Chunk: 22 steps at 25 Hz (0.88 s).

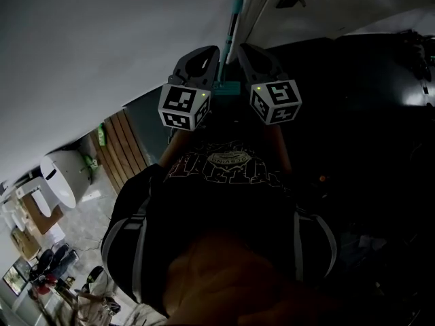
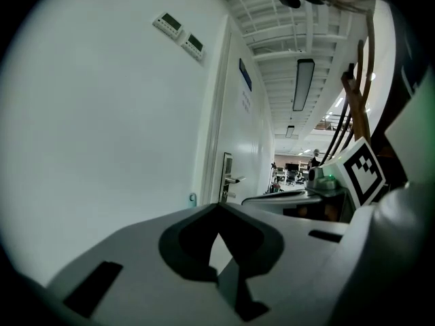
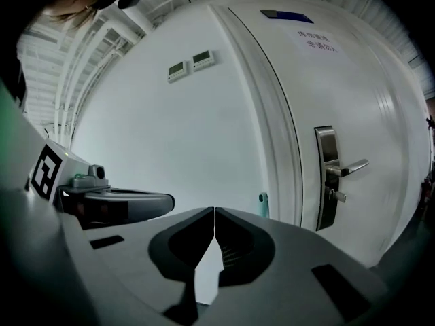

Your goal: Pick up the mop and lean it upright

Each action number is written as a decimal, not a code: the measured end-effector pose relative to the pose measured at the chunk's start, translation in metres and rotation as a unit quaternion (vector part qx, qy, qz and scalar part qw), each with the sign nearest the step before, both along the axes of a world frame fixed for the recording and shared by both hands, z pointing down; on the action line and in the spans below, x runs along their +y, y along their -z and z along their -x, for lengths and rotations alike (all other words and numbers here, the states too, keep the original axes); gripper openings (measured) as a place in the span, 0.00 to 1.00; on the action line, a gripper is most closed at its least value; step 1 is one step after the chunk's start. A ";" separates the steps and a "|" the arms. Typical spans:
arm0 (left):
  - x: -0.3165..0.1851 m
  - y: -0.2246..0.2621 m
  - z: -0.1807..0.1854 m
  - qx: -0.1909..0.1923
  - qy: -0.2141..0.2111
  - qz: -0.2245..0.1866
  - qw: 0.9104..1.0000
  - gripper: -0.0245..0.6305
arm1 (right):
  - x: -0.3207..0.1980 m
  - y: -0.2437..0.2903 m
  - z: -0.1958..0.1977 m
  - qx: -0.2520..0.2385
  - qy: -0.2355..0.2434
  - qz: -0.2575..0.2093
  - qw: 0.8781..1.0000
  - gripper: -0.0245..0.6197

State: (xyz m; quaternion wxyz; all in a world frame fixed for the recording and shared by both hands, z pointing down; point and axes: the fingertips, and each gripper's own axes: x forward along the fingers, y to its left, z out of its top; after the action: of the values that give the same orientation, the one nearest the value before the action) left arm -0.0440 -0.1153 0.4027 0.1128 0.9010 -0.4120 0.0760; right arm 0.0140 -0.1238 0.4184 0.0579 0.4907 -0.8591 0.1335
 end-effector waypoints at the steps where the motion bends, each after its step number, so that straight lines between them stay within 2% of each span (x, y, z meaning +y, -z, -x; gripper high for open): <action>1: -0.006 0.000 0.003 0.000 -0.003 -0.001 1.000 0.11 | -0.007 -0.002 0.001 0.001 -0.006 0.001 1.000 0.07; 8: -0.028 -0.004 0.027 0.000 -0.024 0.000 1.000 0.11 | -0.044 -0.014 0.013 0.012 -0.039 0.010 0.999 0.07; 12: -0.032 -0.003 0.034 0.004 -0.026 -0.001 1.000 0.11 | -0.054 -0.017 0.019 0.014 -0.042 0.012 0.999 0.07; 17: -0.041 -0.006 0.037 0.006 -0.011 0.004 1.000 0.11 | -0.064 -0.024 0.020 0.019 -0.035 0.020 0.999 0.07; 22: -0.054 -0.008 0.030 0.006 0.015 0.010 1.000 0.11 | -0.086 -0.040 0.005 0.025 -0.025 0.033 0.999 0.07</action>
State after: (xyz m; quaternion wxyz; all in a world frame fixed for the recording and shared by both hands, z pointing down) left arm -0.0742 -0.1690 0.4102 0.1254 0.8939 -0.4242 0.0730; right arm 0.0089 -0.2103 0.4583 0.0923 0.5134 -0.8398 0.1508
